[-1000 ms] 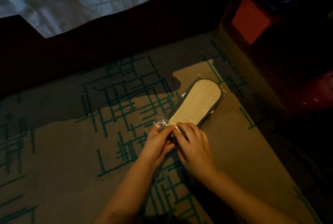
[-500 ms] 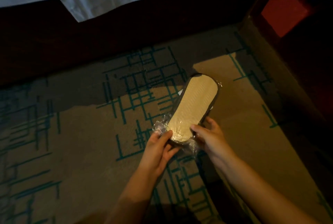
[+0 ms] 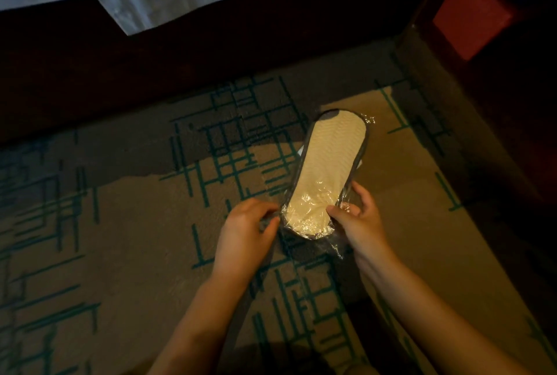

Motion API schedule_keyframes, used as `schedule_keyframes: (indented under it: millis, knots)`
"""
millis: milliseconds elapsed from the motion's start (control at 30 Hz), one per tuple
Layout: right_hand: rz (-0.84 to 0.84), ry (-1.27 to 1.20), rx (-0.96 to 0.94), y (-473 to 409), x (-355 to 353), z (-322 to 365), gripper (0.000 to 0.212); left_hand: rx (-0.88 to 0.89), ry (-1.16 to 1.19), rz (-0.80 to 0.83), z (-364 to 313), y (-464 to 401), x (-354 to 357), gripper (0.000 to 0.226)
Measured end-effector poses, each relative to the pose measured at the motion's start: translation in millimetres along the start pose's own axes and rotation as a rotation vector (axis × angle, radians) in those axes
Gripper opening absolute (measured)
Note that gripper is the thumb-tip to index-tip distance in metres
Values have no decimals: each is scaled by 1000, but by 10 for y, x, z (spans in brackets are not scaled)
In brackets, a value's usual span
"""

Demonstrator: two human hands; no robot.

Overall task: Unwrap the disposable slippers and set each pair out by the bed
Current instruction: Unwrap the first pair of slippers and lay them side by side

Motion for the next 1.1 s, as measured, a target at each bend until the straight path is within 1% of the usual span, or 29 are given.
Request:
schedule_keyframes:
  millis: [67,133,267,333,433,467,500,533,567,633,667,700,733,767,800,833,900,967,1000,1033,1067,1100]
  knots:
    - [6,34,-26,-14,-9,9,71,47,-86,-5,-71,2,30,13]
    - [10,47,-36,-27,-11,4,72,120,-145,-5,-171,28,62,11]
    - [13,-7,-30,-49,-5,29,68,261,-100,33,-253,149,134,12]
    - [7,-82,-18,-76,-45,63,67,286,-95,4,-212,227,121,13]
    - [-19,-152,-10,-96,-120,132,67,256,-107,-20,-19,329,91,14]
    - [-19,-145,-16,-92,-128,147,67,229,-74,-5,59,367,89,14]
    - [-10,-129,-23,-91,-123,159,68,176,7,3,114,397,65,15]
    - [7,-111,-33,-78,-106,179,69,75,136,-20,174,410,18,16]
    - [30,-87,-44,-65,-82,193,69,-74,299,-74,248,415,-41,17]
    - [106,-16,-60,-46,-22,215,70,-429,663,-164,430,419,-79,18]
    - [164,26,-60,-25,24,228,70,-573,840,-145,503,400,-44,18]
    - [227,75,-56,-6,76,233,70,-674,990,-75,538,364,11,19]
    - [289,135,-51,9,128,231,70,-734,1094,18,515,316,58,27]
    - [343,197,-50,23,177,221,69,-749,1133,115,463,266,103,34]
    - [386,247,-49,31,222,215,69,-738,1132,200,389,224,142,37]
    - [425,278,-44,27,258,209,69,-724,1113,246,320,189,175,32]
    - [505,313,-28,24,320,205,69,-734,1085,201,271,161,205,22]
    - [535,411,-56,1,341,212,69,-763,1145,132,297,183,238,22]
    - [510,486,-94,-15,334,225,70,-772,1196,98,327,204,254,23]
    - [435,564,-164,-16,316,259,72,-782,1252,62,350,225,265,23]
    - [313,637,-275,13,286,330,69,-793,1309,20,373,243,267,23]
    - [165,698,-449,91,256,445,60,-811,1359,-30,397,252,270,24]
Point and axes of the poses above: each hand's wrist, its own y-axis away from the middle knuckle, its own x-axis out of the palm, z = x × y, the point moved 6 cm from there along -y, towards the middle knuckle, and after that the axes turned 3 degrees about z, right-handed, at the moved point
